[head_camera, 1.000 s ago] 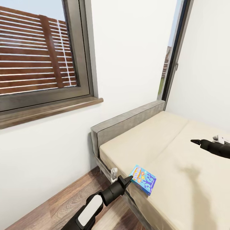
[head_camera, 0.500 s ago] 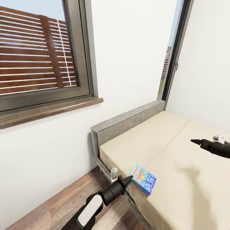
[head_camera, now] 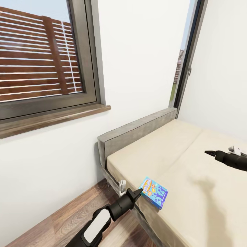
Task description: Put all the toys in the child's room - the three board games (two on the bed and one on the table), the two jigsaw puzzles on the table, and the tennis ball on the table - inside the toy box on the table in the child's room.
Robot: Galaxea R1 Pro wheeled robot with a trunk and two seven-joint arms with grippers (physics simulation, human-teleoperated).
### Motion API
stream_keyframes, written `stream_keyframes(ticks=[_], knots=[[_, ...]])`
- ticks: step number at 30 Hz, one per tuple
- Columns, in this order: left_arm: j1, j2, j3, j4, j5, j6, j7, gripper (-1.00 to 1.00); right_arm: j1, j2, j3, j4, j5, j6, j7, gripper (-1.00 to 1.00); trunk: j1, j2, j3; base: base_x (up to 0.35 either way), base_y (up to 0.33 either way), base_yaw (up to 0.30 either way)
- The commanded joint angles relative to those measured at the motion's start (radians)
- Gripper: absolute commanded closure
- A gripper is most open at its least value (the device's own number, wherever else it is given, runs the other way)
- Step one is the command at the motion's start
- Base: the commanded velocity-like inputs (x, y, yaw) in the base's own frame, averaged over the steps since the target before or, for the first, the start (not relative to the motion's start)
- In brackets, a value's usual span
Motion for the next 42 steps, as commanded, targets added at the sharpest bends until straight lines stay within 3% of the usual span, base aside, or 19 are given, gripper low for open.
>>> stream_keyframes(ticks=[1,14,23,27,32,33,34,42], knots=[[-0.001,0.000,-0.001,0.001,0.011,0.007,-0.001,1.00,0.001,0.000,-0.001,-0.001,-0.002,0.005,0.001,-1.00,0.000,0.000,-0.001,0.000,0.000,0.000],[-0.001,0.000,-0.002,-0.001,0.006,0.007,-0.007,1.00,0.008,0.000,-0.001,-0.011,-0.003,0.005,0.004,-1.00,0.000,0.000,-0.001,0.000,0.000,0.000],[-0.002,0.000,-0.014,-0.048,-0.014,0.005,-0.002,1.00,0.049,-0.001,0.001,-0.042,-0.005,0.005,0.009,-1.00,0.000,0.000,-0.001,0.000,0.000,0.000],[-0.003,-0.001,-0.044,-0.079,-0.041,0.005,0.003,1.00,0.061,0.000,0.002,-0.062,-0.005,0.005,0.010,-1.00,0.000,0.000,-0.001,0.000,0.000,0.000],[-0.004,0.000,-0.152,-0.213,-0.137,0.005,0.064,1.00,0.100,0.000,0.003,-0.127,-0.008,0.005,0.011,-1.00,0.000,0.000,-0.001,0.000,0.000,0.000],[-0.004,0.000,-0.152,-0.213,-0.137,0.005,0.064,1.00,0.100,0.000,0.003,-0.127,-0.008,0.005,0.011,-1.00,0.000,0.000,-0.001,0.000,0.000,0.000],[-0.003,0.003,-0.195,-0.289,-0.178,0.007,0.171,1.00,0.141,0.001,0.003,-0.186,-0.012,0.005,0.013,-1.00,0.000,0.000,-0.001,0.000,0.000,0.000],[0.015,0.036,-0.207,-0.328,-0.180,0.010,0.258,1.00,0.174,0.007,0.016,-0.225,-0.014,0.005,0.012,-1.00,0.000,0.000,-0.001,0.000,0.000,0.000]])
